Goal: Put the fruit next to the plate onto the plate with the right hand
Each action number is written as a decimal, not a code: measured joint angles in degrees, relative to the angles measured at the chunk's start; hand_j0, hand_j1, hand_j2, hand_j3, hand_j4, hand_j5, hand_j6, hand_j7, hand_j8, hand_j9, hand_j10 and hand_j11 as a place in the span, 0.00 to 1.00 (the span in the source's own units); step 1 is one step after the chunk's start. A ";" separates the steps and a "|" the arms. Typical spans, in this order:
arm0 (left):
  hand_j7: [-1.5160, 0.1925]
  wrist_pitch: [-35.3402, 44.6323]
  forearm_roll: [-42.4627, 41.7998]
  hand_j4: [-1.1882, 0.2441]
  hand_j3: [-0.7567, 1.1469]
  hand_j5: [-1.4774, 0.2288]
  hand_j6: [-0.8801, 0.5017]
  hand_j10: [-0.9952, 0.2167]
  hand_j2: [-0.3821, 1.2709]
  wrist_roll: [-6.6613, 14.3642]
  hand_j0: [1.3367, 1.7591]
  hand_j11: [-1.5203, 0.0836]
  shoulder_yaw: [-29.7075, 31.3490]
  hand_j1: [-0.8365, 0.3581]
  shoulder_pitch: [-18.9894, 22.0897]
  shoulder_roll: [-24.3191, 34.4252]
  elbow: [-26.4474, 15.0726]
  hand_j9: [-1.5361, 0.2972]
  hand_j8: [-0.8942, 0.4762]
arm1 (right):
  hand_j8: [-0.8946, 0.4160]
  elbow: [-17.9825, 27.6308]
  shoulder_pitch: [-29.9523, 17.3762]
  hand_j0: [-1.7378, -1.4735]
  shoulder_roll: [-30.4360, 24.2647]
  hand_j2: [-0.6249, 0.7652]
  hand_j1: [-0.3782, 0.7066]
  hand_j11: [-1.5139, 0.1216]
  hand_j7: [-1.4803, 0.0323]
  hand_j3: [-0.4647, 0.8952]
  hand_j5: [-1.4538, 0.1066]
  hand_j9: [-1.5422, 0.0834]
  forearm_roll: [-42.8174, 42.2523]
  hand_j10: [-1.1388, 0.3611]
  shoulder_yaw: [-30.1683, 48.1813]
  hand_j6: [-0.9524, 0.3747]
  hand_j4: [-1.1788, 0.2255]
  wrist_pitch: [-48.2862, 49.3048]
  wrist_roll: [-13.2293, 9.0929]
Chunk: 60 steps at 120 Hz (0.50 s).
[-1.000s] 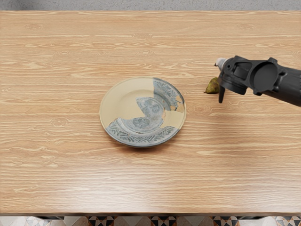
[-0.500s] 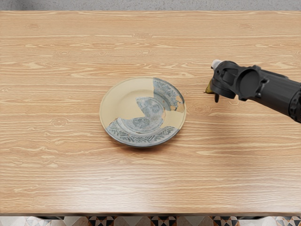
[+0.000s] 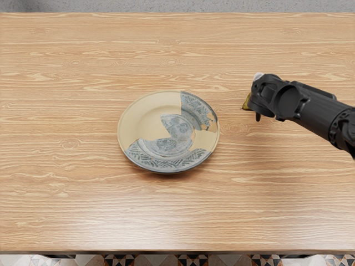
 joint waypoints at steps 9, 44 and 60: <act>0.88 0.00 0.00 0.82 0.40 0.86 0.63 0.81 0.23 0.00 0.76 0.94 0.00 0.98 0.00 0.00 0.00 0.83 0.64 | 0.55 -0.76 -0.13 0.30 0.14 0.43 0.22 0.79 0.83 0.34 0.79 0.81 0.01 0.64 0.06 0.58 0.71 0.02 0.00; 0.88 0.00 0.00 0.82 0.40 0.86 0.63 0.81 0.23 0.00 0.76 0.94 0.00 0.98 0.00 0.00 0.00 0.83 0.64 | 0.51 -2.25 -0.24 0.30 0.27 0.42 0.27 0.75 0.79 0.34 0.75 0.77 0.08 0.61 0.12 0.55 0.68 0.64 0.00; 0.88 0.00 0.00 0.82 0.40 0.86 0.63 0.81 0.23 0.00 0.76 0.94 0.00 0.98 0.00 0.00 0.00 0.83 0.64 | 0.49 -2.41 -0.21 0.30 0.27 0.42 0.29 0.73 0.77 0.34 0.73 0.75 0.09 0.60 0.16 0.53 0.66 1.11 0.00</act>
